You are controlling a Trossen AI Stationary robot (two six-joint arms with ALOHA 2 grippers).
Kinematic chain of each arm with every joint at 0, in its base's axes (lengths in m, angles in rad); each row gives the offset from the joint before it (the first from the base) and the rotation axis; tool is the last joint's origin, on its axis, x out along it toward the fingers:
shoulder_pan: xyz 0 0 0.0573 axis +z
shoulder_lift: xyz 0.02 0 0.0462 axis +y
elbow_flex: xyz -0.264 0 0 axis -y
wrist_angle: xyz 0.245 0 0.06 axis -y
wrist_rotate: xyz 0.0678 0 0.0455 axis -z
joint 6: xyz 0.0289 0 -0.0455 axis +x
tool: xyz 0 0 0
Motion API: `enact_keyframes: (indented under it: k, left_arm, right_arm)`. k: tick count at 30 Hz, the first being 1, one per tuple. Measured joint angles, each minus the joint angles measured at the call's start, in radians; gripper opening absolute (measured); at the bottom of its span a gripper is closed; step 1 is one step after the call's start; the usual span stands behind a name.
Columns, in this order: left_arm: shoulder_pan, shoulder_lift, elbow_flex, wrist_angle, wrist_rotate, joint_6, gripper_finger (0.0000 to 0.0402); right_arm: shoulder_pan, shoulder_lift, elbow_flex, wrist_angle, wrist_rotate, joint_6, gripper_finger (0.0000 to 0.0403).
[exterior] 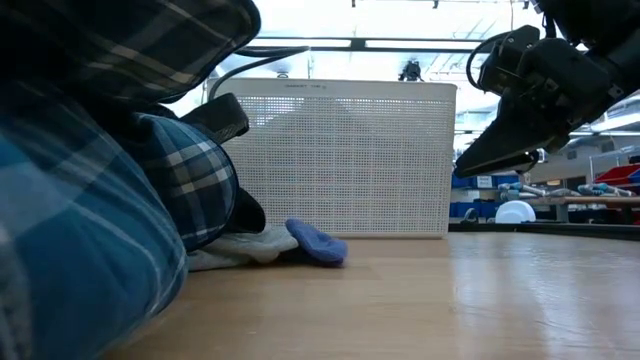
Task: Sort clothes
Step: Put the gray sock into the white bin
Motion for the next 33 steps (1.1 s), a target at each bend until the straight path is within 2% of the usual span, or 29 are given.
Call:
enact_keyframes:
  k: [9,26,30,33]
  left_arm:
    - [0.0,-0.022,0.0,0.026,0.016,-0.023,0.0]
    - [0.0,-0.358,0.0,-0.047,0.013,0.056,0.0]
    - [0.0,-0.408,0.069,-0.162,-0.003,0.096,0.0]
    - [0.0,-0.417,0.188,-0.322,-0.004,0.149,0.0]
  right_arm:
    - [0.0,0.0,0.0,0.014,0.0,0.0,0.0132]
    - [0.0,0.0,0.0,0.018,0.0,0.0,0.0132]
    - [0.0,0.0,0.0,0.019,0.0,0.0,0.0132]
    - [0.0,0.0,0.0,0.023,0.0,0.0,0.0132]
